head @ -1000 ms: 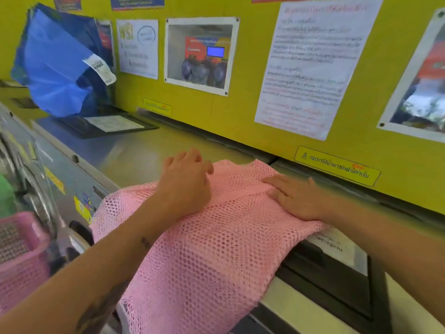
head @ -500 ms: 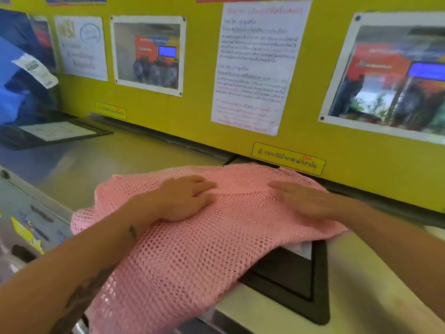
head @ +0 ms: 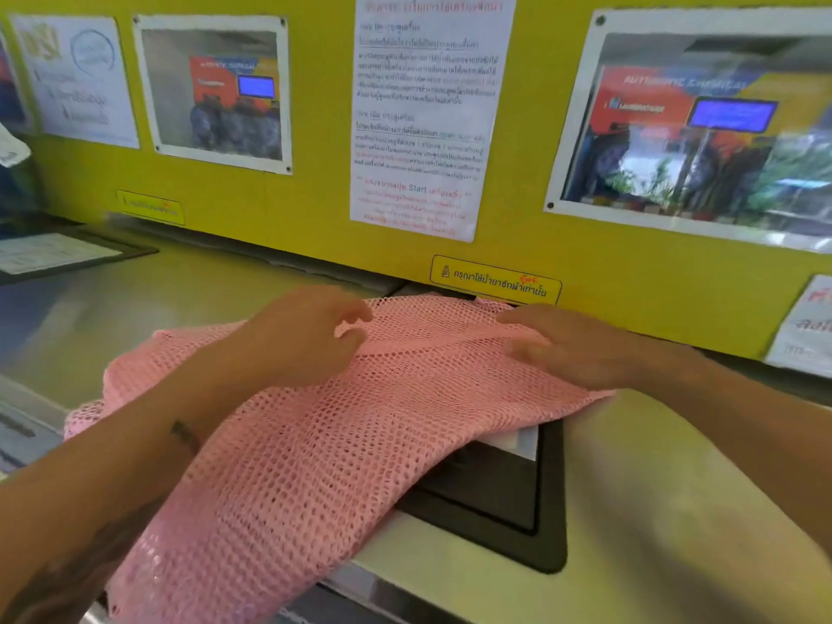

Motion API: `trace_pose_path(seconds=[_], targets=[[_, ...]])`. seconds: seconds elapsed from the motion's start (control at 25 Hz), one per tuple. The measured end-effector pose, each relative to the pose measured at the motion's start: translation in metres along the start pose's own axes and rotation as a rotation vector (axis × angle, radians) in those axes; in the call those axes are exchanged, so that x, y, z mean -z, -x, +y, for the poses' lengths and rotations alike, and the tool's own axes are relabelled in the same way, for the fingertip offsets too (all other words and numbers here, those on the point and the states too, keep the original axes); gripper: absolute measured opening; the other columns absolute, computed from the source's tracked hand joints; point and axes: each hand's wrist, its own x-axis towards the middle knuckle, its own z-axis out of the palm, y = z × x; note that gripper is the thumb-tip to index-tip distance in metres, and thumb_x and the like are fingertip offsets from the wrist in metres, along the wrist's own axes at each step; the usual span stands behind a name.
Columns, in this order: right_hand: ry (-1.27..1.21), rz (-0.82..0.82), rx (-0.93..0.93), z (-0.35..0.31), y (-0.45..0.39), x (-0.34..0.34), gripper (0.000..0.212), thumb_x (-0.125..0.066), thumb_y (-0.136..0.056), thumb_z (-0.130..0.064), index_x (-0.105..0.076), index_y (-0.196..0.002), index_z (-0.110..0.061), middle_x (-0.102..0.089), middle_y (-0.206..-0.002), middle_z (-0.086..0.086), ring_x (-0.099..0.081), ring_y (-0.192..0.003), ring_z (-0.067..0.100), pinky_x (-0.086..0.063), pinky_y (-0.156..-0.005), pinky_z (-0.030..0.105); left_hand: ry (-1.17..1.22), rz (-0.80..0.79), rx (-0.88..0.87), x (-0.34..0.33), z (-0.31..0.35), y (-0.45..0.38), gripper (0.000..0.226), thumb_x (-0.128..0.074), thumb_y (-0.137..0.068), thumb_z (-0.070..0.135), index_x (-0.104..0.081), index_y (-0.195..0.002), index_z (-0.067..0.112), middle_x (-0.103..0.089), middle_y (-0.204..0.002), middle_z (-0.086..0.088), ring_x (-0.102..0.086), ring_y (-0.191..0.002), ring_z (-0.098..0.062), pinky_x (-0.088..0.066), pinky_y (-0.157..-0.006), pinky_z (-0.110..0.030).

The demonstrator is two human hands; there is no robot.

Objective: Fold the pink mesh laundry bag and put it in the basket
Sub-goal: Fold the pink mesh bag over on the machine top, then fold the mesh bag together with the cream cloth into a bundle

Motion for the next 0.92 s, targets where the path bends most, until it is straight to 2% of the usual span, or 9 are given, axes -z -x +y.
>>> trace_pose_path(seconds=[0.12,0.24,0.36,0.48,0.56,0.68,0.72,0.8,0.92], targets=[[0.059,0.015,-0.037,0.021,0.048,0.041,0.055,-0.048,-0.096,-0.048,-0.037,-0.146,-0.031,-0.038,-0.153,-0.006,-0.036,-0.137,0.014,-0.027,-0.105,0.025,0.194,0.083,-0.135,0.009,0.065,0.001,0.026,-0.053,-0.093,0.032,-0.066,-0.116,0.032,-0.068,-0.109,0.012,-0.062,-0.1,-0.006,-0.05,-0.092,-0.032],[0.179,0.0,-0.173,0.063,0.104,0.077,0.055,-0.053,-0.093,-0.049,-0.037,-0.144,-0.038,-0.034,-0.156,-0.008,-0.036,-0.139,0.016,-0.028,-0.106,0.028,0.308,0.066,-0.265,0.009,0.137,0.006,0.023,-0.056,-0.092,0.028,-0.069,-0.11,0.033,-0.068,-0.099,0.015,-0.062,-0.092,-0.001,-0.05,-0.089,-0.027],[0.256,-0.11,-0.358,0.116,0.161,0.097,0.056,-0.054,-0.093,-0.049,-0.035,-0.145,-0.038,-0.033,-0.157,-0.007,-0.038,-0.138,0.018,-0.03,-0.108,0.031,0.378,-0.037,-0.325,-0.002,0.208,0.013,0.02,-0.058,-0.091,0.03,-0.07,-0.106,0.034,-0.07,-0.098,0.015,-0.062,-0.088,0.001,-0.049,-0.088,-0.023],[0.262,-0.219,-0.545,0.168,0.206,0.099,0.06,-0.056,-0.09,-0.053,-0.035,-0.145,-0.04,-0.036,-0.155,-0.006,-0.039,-0.136,0.022,-0.032,-0.11,0.039,0.407,-0.201,-0.37,-0.026,0.276,0.021,0.022,-0.056,-0.09,0.042,-0.066,-0.11,0.038,-0.068,-0.095,0.016,-0.063,-0.087,0.0,-0.052,-0.086,-0.031],[0.258,-0.233,-0.617,0.195,0.229,0.093,0.065,-0.056,-0.09,-0.052,-0.032,-0.149,-0.035,-0.034,-0.156,-0.004,-0.038,-0.138,0.023,-0.032,-0.111,0.038,0.315,-0.369,-0.361,-0.048,0.32,0.03,0.038,-0.049,-0.089,0.059,-0.058,-0.122,0.041,-0.065,-0.103,0.017,-0.062,-0.095,-0.004,-0.05,-0.088,-0.031],[0.186,-0.249,-0.643,0.227,0.246,0.077,0.069,-0.056,-0.09,-0.052,-0.029,-0.151,-0.033,-0.04,-0.153,-0.003,-0.041,-0.137,0.024,-0.035,-0.111,0.038,0.081,-0.556,-0.301,-0.082,0.363,0.04,0.063,-0.041,-0.081,0.076,-0.04,-0.138,0.047,-0.049,-0.135,0.01,-0.049,-0.123,-0.016,-0.039,-0.1,-0.035],[0.15,-0.25,-0.639,0.233,0.25,0.072,0.068,-0.056,-0.091,-0.05,-0.028,-0.151,-0.033,-0.042,-0.152,-0.004,-0.042,-0.136,0.023,-0.035,-0.111,0.037,0.053,-0.558,-0.285,-0.089,0.372,0.044,0.065,-0.046,-0.081,0.073,-0.035,-0.14,0.048,-0.044,-0.138,0.01,-0.045,-0.127,-0.018,-0.038,-0.102,-0.035],[0.119,-0.249,-0.62,0.244,0.249,0.063,0.069,-0.057,-0.091,-0.047,-0.027,-0.151,-0.033,-0.039,-0.154,-0.003,-0.041,-0.137,0.022,-0.034,-0.111,0.036,0.099,-0.545,-0.263,-0.093,0.379,0.046,0.058,-0.058,-0.085,0.055,-0.035,-0.138,0.049,-0.042,-0.136,0.01,-0.044,-0.125,-0.017,-0.037,-0.102,-0.033],[0.161,-0.28,-0.57,0.239,0.236,0.065,0.075,-0.064,-0.087,-0.044,-0.026,-0.151,-0.033,-0.041,-0.15,0.0,-0.045,-0.13,0.024,-0.038,-0.106,0.036,0.172,-0.491,-0.207,-0.09,0.374,0.046,0.047,-0.058,-0.093,0.025,-0.046,-0.133,0.047,-0.044,-0.127,0.01,-0.046,-0.115,-0.013,-0.038,-0.097,-0.026]])
